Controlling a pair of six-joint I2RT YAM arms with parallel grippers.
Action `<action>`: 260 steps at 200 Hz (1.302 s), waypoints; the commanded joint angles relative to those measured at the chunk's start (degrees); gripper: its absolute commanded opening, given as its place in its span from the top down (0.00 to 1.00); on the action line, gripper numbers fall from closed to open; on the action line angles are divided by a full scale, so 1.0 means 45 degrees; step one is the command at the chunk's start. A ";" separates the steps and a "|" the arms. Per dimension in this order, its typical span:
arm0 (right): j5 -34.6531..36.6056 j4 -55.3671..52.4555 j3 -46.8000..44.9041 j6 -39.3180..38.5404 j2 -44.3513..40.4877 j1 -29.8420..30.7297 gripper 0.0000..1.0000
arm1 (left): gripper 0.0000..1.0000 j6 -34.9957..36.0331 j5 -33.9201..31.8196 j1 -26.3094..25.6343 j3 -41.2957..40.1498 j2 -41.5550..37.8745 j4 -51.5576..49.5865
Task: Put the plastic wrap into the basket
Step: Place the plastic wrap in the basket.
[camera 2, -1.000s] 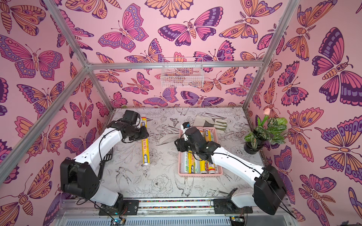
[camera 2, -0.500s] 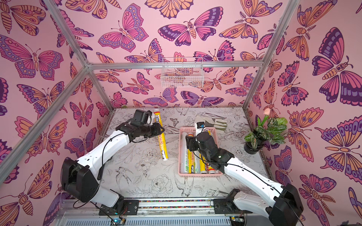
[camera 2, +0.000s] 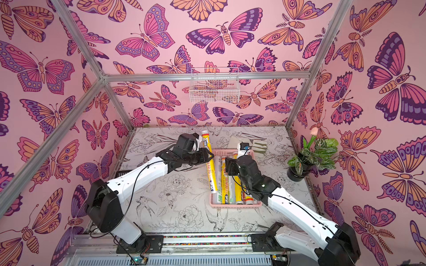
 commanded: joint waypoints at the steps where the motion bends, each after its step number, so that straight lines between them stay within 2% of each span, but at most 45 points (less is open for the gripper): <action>1: -0.0429 -0.0398 -0.0173 0.0429 -0.0089 -0.0325 0.32 | 0.79 -0.0490 0.0305 -0.0240 0.0383 0.0394 0.0891; 116: -0.1403 -0.0991 0.0005 0.0907 0.0743 -0.0992 0.32 | 0.79 -0.1189 0.1352 -0.0509 0.1043 0.1846 0.1107; 260: -0.1876 -0.1310 0.0219 0.0950 0.1450 -0.1073 0.31 | 0.78 -0.1428 0.1735 -0.0516 0.1073 0.3036 0.1304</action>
